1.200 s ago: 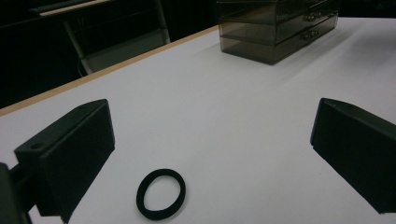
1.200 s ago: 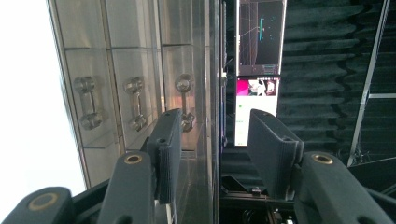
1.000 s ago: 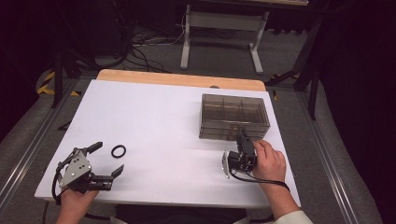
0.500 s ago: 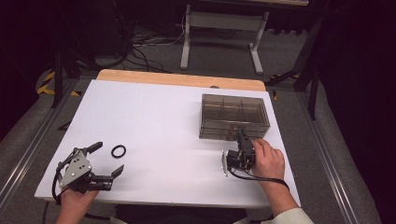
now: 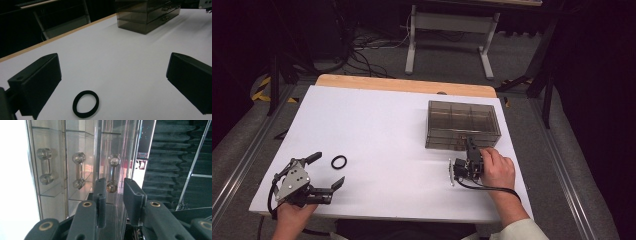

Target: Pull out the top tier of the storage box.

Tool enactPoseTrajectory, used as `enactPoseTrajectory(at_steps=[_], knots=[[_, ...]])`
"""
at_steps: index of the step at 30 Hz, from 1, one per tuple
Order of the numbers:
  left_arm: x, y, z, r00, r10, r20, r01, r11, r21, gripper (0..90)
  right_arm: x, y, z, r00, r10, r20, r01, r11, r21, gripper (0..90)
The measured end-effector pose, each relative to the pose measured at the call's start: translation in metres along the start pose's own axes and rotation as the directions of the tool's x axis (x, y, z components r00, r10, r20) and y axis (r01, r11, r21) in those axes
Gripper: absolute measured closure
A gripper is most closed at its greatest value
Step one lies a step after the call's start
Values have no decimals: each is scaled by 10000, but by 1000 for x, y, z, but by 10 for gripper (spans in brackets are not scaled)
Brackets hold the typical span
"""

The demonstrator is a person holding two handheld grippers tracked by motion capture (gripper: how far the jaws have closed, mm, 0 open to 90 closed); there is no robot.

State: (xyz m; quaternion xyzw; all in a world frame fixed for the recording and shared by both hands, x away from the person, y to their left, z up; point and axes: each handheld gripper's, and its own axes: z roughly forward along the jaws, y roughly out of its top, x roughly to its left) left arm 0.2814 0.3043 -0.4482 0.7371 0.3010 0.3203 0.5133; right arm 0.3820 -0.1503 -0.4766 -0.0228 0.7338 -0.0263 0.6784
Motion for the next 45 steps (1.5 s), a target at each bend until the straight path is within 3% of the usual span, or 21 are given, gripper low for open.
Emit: enactPoseTrajectory(at_steps=[8,28,45], knots=[[0,0,0,10000,5,4,-5,10000,-1,7,1,0,3,9999,-135,-37,135,9999,59,794],[0,0,1,10000,-39,41,39,10000,-3,7,-2,-2,2,9998,-89,-159,87,9998,-151,805],[0,0,1,10000,-38,29,38,10000,-3,7,-6,-3,-17,9996,-86,-251,79,9996,-273,805]])
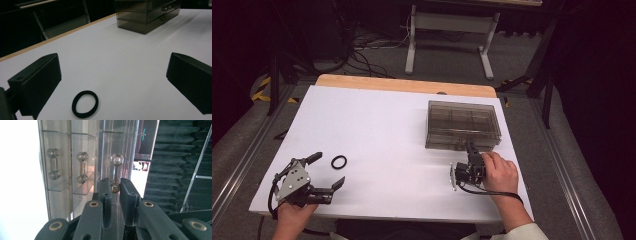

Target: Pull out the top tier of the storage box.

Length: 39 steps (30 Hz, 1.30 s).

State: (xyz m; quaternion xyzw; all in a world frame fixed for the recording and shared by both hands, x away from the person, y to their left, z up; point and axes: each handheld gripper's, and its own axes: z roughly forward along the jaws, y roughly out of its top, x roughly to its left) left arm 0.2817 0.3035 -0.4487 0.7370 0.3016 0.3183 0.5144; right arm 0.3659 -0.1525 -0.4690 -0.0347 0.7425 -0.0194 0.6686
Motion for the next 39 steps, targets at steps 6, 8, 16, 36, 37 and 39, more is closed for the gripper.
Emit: enactPoseTrajectory(at_steps=[6,8,16,36,37,39], knots=[[0,0,0,10000,5,-5,-5,10000,2,7,1,0,-7,9999,123,-87,-123,9999,44,805],[0,0,0,10000,22,-7,-22,10000,6,7,-1,-1,-8,10000,-5,-93,4,10000,-59,805],[0,0,-1,10000,33,-16,-33,10000,0,7,1,-3,-14,9994,240,-263,-241,9997,-52,797],[0,0,-1,10000,39,-15,-39,10000,-2,7,-6,-2,-23,9962,655,-571,-677,9970,-382,620],[0,0,-1,10000,36,-16,-36,10000,-2,7,-8,-2,-23,9969,564,-549,-594,9967,-554,615],[0,0,-1,10000,48,-24,-48,10000,0,7,-11,-2,-25,9953,829,-510,-867,9933,-764,608]])
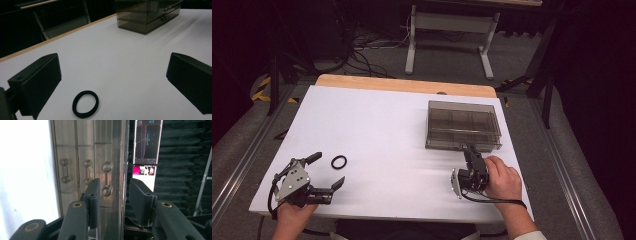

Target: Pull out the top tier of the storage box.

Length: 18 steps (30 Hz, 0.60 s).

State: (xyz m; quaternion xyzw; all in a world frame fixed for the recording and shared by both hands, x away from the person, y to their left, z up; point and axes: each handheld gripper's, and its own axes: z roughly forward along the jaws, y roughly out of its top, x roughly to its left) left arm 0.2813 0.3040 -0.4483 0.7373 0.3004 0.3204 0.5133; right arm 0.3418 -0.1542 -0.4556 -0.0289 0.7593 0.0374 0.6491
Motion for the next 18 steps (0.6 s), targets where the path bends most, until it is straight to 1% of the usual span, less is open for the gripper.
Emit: enactPoseTrajectory(at_steps=[1,2,3,4,5,6,7,8,9,10,11,12,13,14,15,16,17,18], knots=[[0,0,0,10000,1,0,-1,10000,-2,7,0,0,0,10000,0,0,0,10000,0,608],[0,0,0,10000,-3,-1,3,10000,-2,7,-1,0,-1,9998,173,44,-172,9998,-100,608],[0,0,0,10000,-2,-1,2,10000,-1,7,-4,1,-4,9988,482,-5,-482,9984,-300,608],[0,0,0,10000,-3,0,3,10000,-4,7,-5,1,-6,9981,620,-27,-621,9971,-448,606],[0,0,0,10000,-9,7,9,10000,-1,7,-5,1,-6,9981,620,-27,-621,9971,-448,606],[0,0,0,10000,-8,9,8,10000,0,7,-8,1,-10,9941,1072,-156,-1080,9916,-705,584],[0,0,0,10000,-5,12,5,10000,0,7,-9,1,-12,9913,1300,-193,-1312,9877,-854,574],[0,0,0,10000,-6,7,6,10000,0,7,-9,1,-12,9913,1300,-193,-1312,9877,-854,574],[0,0,0,10000,-15,9,15,10000,-5,7,-11,1,-14,9891,1451,-260,-1470,9840,-1008,566],[0,0,0,10000,-5,1,5,10000,-8,7,-14,1,-16,9813,1853,-521,-1903,9747,-1174,562],[0,0,0,10000,-14,6,14,10000,-5,7,-14,1,-16,9813,1853,-521,-1903,9747,-1174,562],[0,0,0,10000,-11,9,11,10000,-4,7,-18,0,-18,9752,2067,-792,-2157,9677,-1306,529],[0,0,0,10000,-6,19,6,10000,2,7,-18,0,-18,9752,2067,-792,-2157,9677,-1306,529],[0,0,0,10000,-6,21,6,10000,0,7,-21,-2,-20,9676,2336,-956,-2458,9581,-1470,512],[0,0,0,10000,-6,22,6,10000,-2,7,-21,-2,-20,9676,2336,-956,-2458,9581,-1470,512],[0,0,0,10000,-8,24,8,10000,2,7,-23,-3,-21,9618,2516,-1078,-2664,9507,-1587,500],[0,0,0,10000,-17,22,17,10000,4,7,-24,-3,-21,9599,2584,-1090,-2736,9483,-1610,497],[0,0,0,10000,-17,22,17,10000,4,7,-24,-3,-21,9599,2584,-1090,-2736,9483,-1610,497]])
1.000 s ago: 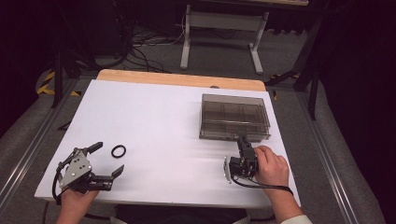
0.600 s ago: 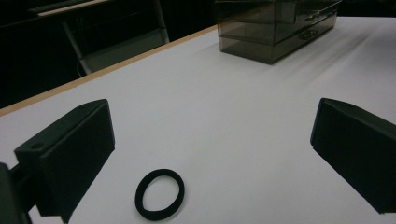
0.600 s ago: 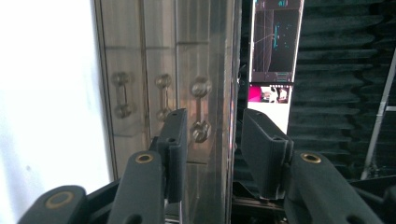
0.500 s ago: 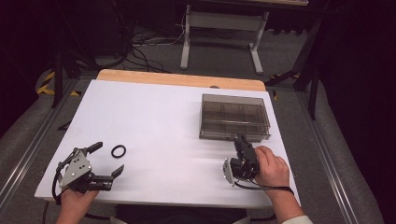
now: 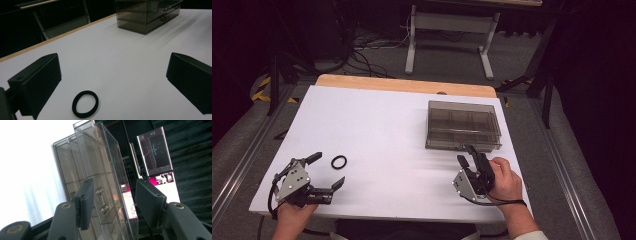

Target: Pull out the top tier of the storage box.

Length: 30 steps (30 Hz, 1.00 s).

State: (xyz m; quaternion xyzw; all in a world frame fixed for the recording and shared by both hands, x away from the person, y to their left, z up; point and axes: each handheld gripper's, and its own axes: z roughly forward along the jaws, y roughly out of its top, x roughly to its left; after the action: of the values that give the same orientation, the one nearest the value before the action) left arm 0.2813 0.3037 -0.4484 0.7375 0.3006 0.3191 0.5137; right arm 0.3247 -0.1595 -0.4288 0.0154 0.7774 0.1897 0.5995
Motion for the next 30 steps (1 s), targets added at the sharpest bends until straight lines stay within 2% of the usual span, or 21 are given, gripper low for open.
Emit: enactPoseTrajectory(at_steps=[4,7,8,9,12,13,14,15,16,17,18,19,20,21,22,24,25,26,28,29,30], knots=[[0,0,0,10000,-10,13,10,10000,-1,7,-2,-1,-2,9997,245,-86,-246,9997,-81,473],[0,0,0,10000,-21,4,21,10000,-3,7,-8,-2,-3,9950,817,-574,-834,9961,-290,443],[0,0,0,10000,-17,8,17,10000,2,7,-8,-2,-3,9950,817,-574,-834,9961,-290,443],[0,0,0,10000,-19,6,19,10000,2,7,-13,-2,-3,9877,1267,-917,-1307,9906,-395,432],[0,0,0,10000,-17,-10,17,10000,1,7,-19,-2,-3,9786,1633,-1254,-1707,9840,-504,428],[0,0,0,10000,-21,-1,21,10000,1,7,-25,-3,-4,9651,2034,-1647,-2159,9745,-615,420],[0,0,0,10000,-21,-1,21,10000,1,7,-27,-3,-3,9570,2290,-1780,-2444,9671,-700,416],[0,0,0,10000,-24,1,24,10000,1,7,-27,-3,-3,9570,2290,-1780,-2444,9671,-700,416],[0,0,0,10000,-25,-2,25,10000,-1,7,-30,-4,-4,9499,2442,-1951,-2624,9622,-729,411],[0,0,0,10000,-18,-14,18,10000,-3,7,-33,-5,-4,9408,2624,-2147,-2851,9550,-818,405],[0,0,0,10000,-24,-23,24,10000,-6,7,-38,-7,-4,9245,2954,-2408,-3241,9418,-894,404],[0,0,0,10000,-47,-31,47,10000,-35,7,-40,-8,-4,9165,3123,-2499,-3428,9353,-883,400],[0,0,0,10000,-47,-31,47,10000,-35,7,-40,-8,-4,9165,3123,-2499,-3428,9353,-883,400],[1,0,0,10000,-66,-14,66,10000,-34,7,-44,-9,-4,8999,3429,-2696,-3784,9211,-917,399],[1,0,0,10000,-73,-14,73,10000,-35,7,-46,-10,-4,8948,3521,-2747,-3894,9162,-941,399],[0,0,0,10000,-46,-30,46,10000,-30,7,-50,-12,-4,8737,3824,-3008,-4282,8979,-1022,390],[0,0,0,10000,-46,-30,46,10000,-30,7,-50,-12,-4,8737,3824,-3008,-4282,8979,-1022,390],[0,0,0,10000,-20,-31,19,10000,-28,7,-54,-14,-4,8497,4125,-3286,-4661,8788,-1020,380],[0,0,0,10000,-15,-33,15,10000,-19,7,-58,-15,-3,8231,4447,-3532,-5055,8571,-989,373],[0,0,0,10000,-22,-29,22,10000,-19,7,-60,-17,-3,8127,4558,-3629,-5204,8480,-1002,371],[0,0,0,10000,-21,-30,21,10000,-21,7,-60,-17,-3,8127,4558,-3629,-5204,8480,-1002,371]])
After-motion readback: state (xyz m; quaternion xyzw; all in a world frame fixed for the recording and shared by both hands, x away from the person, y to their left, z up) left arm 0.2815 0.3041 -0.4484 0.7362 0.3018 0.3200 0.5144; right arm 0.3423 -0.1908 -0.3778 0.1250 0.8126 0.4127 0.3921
